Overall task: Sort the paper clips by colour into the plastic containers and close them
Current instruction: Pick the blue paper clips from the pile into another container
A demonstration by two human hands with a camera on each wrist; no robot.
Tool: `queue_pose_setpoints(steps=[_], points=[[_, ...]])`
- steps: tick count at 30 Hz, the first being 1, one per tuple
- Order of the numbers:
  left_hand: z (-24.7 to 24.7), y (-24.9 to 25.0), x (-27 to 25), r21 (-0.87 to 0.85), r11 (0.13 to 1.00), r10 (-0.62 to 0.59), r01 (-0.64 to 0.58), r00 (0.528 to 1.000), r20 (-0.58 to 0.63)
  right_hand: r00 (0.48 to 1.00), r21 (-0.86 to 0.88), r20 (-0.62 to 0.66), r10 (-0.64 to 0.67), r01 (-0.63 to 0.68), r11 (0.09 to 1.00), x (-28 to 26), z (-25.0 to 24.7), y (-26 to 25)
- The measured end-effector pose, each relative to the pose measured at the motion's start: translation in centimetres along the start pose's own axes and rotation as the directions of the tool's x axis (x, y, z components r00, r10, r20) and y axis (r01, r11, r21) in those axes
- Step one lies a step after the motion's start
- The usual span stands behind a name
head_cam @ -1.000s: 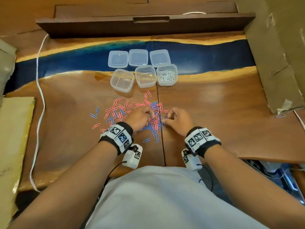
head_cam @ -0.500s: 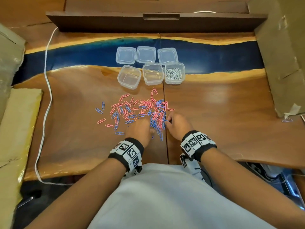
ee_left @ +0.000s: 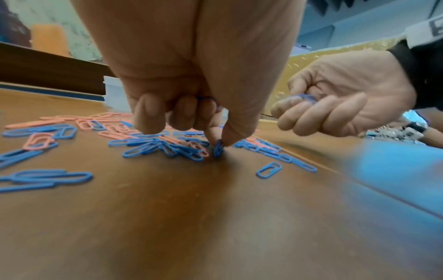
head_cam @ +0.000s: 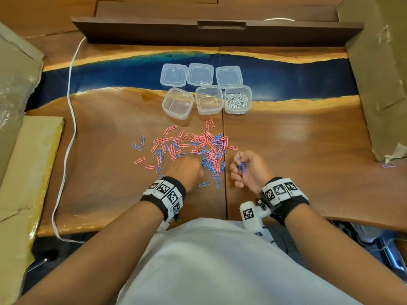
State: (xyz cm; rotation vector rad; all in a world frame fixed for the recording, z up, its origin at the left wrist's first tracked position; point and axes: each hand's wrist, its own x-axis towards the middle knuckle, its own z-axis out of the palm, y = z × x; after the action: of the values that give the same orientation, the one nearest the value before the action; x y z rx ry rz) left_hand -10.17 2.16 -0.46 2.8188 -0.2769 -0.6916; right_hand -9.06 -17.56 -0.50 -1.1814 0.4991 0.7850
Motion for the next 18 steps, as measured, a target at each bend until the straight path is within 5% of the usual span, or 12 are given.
queue_pose_setpoints(steps=[2,5,7,10,12,15,18], points=[[-0.1,-0.1,-0.1,-0.06,0.998,0.0,-0.001,1.0,-0.025,0.998,0.109,0.063,-0.025,0.018,0.994,-0.2,0.0,0.2],[-0.2,-0.5,-0.1,-0.459,0.884,-0.104,0.093,0.995,0.003,1.0,0.039,-0.007,-0.013,0.013,0.999,0.0,0.3,0.5],[-0.4,-1.0,0.0,-0.768,0.603,-0.204,0.218,0.972,0.116,0.988,-0.191,-0.15,-0.041,0.012,0.982,0.3,0.6,0.8],[-0.6,-1.5,-0.1,-0.957,0.007,-0.168,0.291,0.943,0.285,0.944,-0.588,-0.229,-0.238,0.06,0.807,0.7,1.0,1.1],[-0.8,-1.9,-0.4,-0.953,-0.096,-0.114,0.286,0.948,0.296,0.909,-0.805,-0.147,-0.39,0.119,0.582,0.7,1.1,1.1],[-0.6,-2.2,-0.3,-0.962,-0.025,-0.152,0.272,0.95,0.273,0.908,-0.919,-0.047,-0.416,0.124,0.374,0.3,1.3,0.9],[0.1,-2.3,0.2,-0.83,0.518,-0.234,0.206,0.968,0.094,0.922,-0.959,-0.019,-0.388,0.093,0.269,0.2,0.9,0.9]])
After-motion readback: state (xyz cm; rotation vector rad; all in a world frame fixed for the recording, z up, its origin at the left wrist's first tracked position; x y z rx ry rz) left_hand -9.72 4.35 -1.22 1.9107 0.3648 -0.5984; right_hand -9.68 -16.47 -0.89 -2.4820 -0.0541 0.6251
